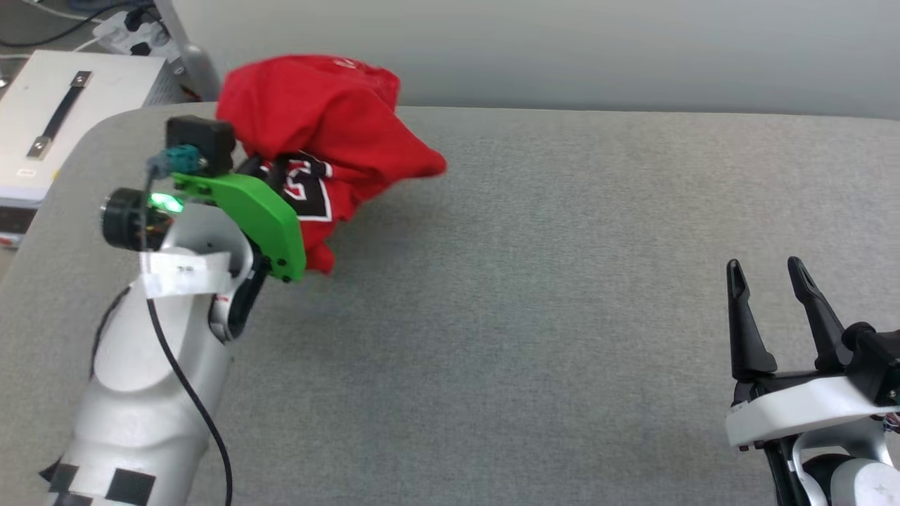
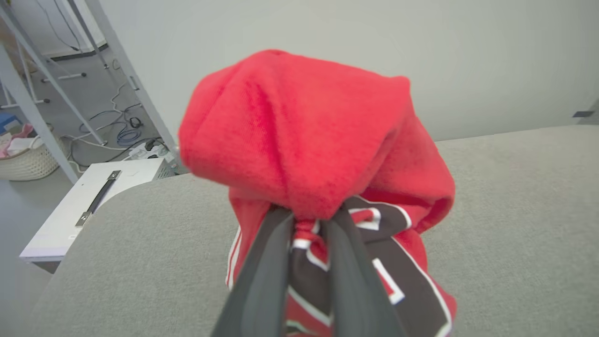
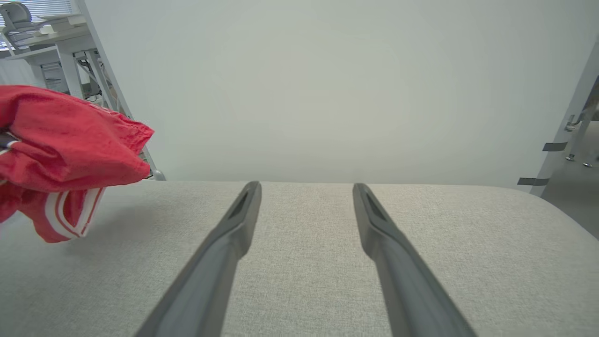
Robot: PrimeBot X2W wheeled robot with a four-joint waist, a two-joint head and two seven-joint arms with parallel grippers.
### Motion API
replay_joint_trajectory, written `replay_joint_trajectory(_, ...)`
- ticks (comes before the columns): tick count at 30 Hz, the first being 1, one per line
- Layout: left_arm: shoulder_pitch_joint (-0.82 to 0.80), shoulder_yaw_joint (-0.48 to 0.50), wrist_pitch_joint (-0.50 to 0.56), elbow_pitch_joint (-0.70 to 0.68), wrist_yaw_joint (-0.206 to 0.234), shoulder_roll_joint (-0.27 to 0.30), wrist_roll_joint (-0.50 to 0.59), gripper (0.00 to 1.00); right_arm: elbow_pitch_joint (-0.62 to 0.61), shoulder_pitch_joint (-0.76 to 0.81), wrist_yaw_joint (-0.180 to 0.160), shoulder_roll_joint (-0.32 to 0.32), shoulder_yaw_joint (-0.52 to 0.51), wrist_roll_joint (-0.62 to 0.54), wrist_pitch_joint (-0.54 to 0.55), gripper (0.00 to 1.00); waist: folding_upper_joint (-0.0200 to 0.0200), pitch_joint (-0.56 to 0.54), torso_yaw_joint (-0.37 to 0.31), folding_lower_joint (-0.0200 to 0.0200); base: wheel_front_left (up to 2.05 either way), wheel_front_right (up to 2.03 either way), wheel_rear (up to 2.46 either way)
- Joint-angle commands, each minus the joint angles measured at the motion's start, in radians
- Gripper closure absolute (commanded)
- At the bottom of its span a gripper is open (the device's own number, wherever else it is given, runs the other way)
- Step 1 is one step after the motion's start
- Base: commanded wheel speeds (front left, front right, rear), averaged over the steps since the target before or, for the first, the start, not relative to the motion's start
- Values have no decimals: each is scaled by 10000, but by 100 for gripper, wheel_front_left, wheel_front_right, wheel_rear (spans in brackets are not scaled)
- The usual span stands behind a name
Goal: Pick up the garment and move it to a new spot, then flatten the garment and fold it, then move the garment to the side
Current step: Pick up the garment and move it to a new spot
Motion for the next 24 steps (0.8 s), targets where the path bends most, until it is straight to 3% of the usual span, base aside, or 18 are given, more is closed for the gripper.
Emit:
replay_joint_trajectory(1, 267, -134, 167, -223, -60, -134, -85, 100, 17, 101, 65, 10, 22, 45, -73, 0, -1, -228, -717, 1, 0, 0, 0)
replay_joint_trajectory(8, 870, -1381, 908, -786, -319, -946, -127, 100, 77, 85, 65, 11, 93, 37, -100, 0, -1, 104, -1510, 1, 0, 0, 0)
replay_joint_trajectory(14, 1105, -3301, 1166, -925, -537, -1675, 119, 100, 130, -45, 65, 12, 34, 115, -183, 0, -1, 514, -1905, 1, 0, 0, 0)
replay_joint_trajectory(19, 1451, -5311, 1466, -968, -575, -1672, -4, 100, 189, -189, 65, 12, 70, 190, -272, 0, -1, 796, -2078, 1, 0, 0, 0)
replay_joint_trajectory(24, 1515, -6037, 1232, -705, -578, -1462, -190, 100, 243, -244, 65, 12, -4, 234, -338, 0, -1, 926, -2002, 1, 0, 0, 0)
